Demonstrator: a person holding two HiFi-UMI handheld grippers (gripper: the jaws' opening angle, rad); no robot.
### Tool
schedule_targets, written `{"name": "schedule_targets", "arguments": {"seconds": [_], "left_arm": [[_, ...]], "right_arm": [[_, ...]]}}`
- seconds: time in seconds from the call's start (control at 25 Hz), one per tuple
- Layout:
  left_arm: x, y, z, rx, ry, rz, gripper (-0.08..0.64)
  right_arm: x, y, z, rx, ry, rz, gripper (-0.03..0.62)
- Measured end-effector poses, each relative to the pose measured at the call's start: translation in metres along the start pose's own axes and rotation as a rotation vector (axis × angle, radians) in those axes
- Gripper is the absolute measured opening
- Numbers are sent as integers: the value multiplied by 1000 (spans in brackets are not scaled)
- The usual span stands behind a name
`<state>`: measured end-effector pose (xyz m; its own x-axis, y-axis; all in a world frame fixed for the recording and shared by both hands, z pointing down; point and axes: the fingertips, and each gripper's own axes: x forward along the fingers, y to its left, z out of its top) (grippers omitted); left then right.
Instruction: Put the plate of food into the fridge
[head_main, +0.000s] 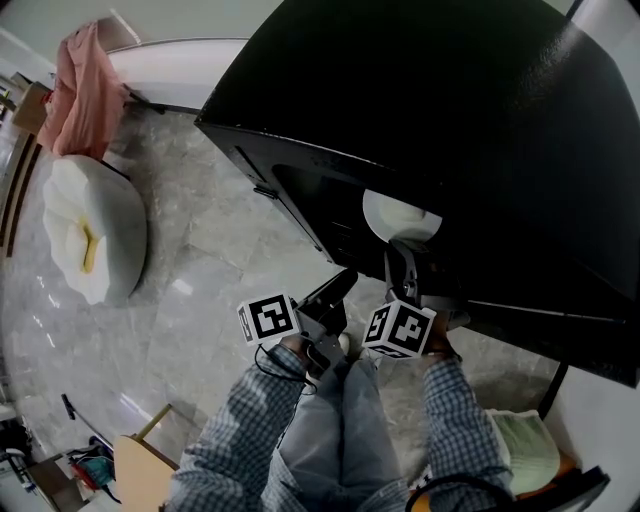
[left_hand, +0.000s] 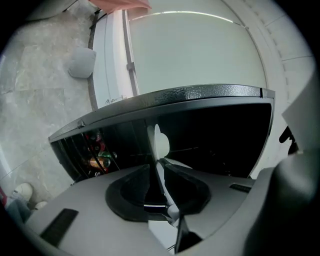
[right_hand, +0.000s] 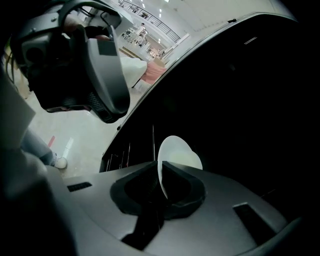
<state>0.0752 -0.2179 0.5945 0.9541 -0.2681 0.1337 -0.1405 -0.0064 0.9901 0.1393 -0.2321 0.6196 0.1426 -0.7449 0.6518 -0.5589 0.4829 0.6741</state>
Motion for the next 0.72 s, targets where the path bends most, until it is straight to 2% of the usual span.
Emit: {"name": "schedule_targets", "arguments": {"seconds": [0.16, 0.32, 0.4, 0.48, 0.6, 0.72], "left_arm": [[-13, 9, -6, 63, 27, 76, 77], [-18, 1, -9, 85, 42, 83, 77], [-19, -6, -11, 99, 52, 83, 75], [-24, -16, -12, 133, 67, 92, 75], [-30, -32, -15, 216, 96, 102, 75], [-36, -52, -18, 247, 96, 70, 74]], "right_arm": [[-3, -3, 0, 96, -19, 15, 35], [-12, -7, -1, 220, -46, 56, 135], [-23, -13, -2, 312, -58, 70, 152], [-39, -21, 0, 477, -85, 77, 152], [-73, -34, 5, 806, -153, 100, 150], [-103, -39, 0, 987, -200, 121, 147]]}}
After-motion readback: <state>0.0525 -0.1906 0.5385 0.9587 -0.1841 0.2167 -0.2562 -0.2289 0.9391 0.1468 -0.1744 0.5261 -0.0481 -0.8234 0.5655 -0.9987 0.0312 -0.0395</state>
